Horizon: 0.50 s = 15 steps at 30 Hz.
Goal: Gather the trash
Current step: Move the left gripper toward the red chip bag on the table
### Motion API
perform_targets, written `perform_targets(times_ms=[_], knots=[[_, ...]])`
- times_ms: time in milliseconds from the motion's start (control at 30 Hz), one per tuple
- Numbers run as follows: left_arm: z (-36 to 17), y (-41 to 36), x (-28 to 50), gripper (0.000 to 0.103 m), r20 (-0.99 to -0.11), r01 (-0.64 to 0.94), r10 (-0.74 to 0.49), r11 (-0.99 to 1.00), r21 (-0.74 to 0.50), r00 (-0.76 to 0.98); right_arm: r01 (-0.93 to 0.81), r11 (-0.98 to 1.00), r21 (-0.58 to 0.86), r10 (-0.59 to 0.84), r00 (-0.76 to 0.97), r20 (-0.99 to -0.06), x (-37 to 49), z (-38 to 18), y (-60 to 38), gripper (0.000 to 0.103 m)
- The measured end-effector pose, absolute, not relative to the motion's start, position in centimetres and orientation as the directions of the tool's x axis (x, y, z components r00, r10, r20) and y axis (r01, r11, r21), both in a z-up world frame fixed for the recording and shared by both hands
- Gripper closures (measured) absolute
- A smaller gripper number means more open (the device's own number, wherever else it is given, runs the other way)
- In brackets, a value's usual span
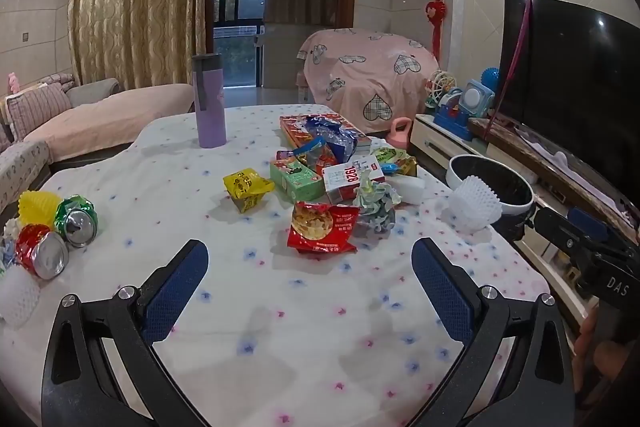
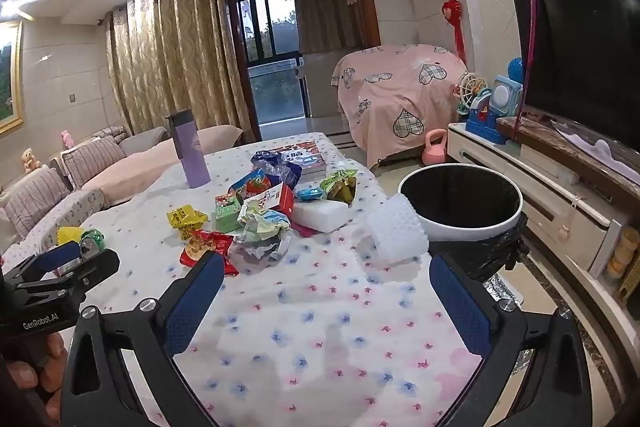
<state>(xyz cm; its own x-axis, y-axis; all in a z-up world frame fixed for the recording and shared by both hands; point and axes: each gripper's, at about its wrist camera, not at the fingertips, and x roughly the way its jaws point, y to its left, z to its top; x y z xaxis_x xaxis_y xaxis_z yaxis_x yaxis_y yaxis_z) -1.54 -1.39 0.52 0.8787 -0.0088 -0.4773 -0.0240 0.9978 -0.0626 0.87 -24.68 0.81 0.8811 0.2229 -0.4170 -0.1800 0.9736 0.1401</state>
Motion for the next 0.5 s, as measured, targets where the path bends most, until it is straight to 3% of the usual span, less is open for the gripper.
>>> perform_targets(times_ms=[500], knots=[[0.50,-1.50,-1.41,0.000,-0.480,-0.025,-0.008,0.998,-0.062,0.877,-0.184,0.974,0.132,0.223,0.885,-0.408,0.65,1.08,-24.33,0.000]])
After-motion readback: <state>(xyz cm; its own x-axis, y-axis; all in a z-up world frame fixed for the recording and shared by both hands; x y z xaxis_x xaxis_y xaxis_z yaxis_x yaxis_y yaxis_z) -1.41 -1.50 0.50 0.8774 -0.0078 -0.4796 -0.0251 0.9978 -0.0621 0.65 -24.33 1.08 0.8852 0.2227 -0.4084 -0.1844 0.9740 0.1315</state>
